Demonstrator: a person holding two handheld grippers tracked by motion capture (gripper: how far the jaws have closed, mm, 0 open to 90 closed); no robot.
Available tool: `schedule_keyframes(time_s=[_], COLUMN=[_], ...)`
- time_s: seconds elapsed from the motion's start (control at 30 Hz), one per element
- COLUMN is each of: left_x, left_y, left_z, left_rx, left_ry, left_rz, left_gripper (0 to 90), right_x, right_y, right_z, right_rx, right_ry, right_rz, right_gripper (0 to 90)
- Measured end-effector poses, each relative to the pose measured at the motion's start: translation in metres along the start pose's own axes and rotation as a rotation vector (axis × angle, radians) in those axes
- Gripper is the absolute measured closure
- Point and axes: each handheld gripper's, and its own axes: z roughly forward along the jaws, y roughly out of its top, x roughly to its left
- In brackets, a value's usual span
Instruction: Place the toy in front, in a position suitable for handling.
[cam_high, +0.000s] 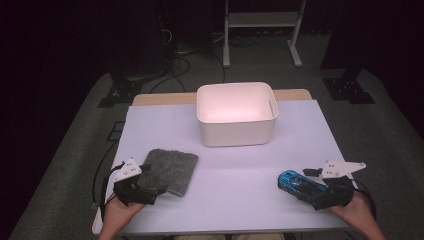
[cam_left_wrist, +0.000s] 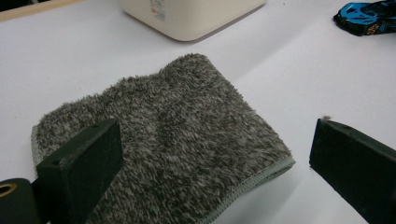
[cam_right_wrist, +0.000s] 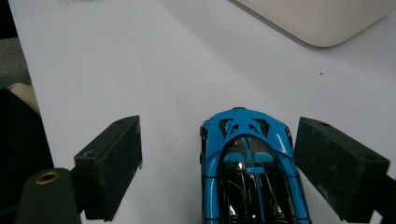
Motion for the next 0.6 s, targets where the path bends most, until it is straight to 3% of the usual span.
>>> schedule_keyframes(time_s=[0.2,0.6], left_x=[0.0006,-0.004], left_y=[0.0003,-0.0002], left_z=[-0.001,0.0013], left_rx=[-0.001,0.03], left_ry=[0.007,0.0], left_rz=[-0.004,0.029], left_gripper=[2.0,2.0], right_x=[-0.0002,0.0028], right_y=[0.001,0.0037], right_z=[-0.0002,0.0077], right_rx=[-0.004,0.037], right_ry=[0.008,0.011], right_rz=[0.003,-0.021], right_gripper=[14.4,14.3])
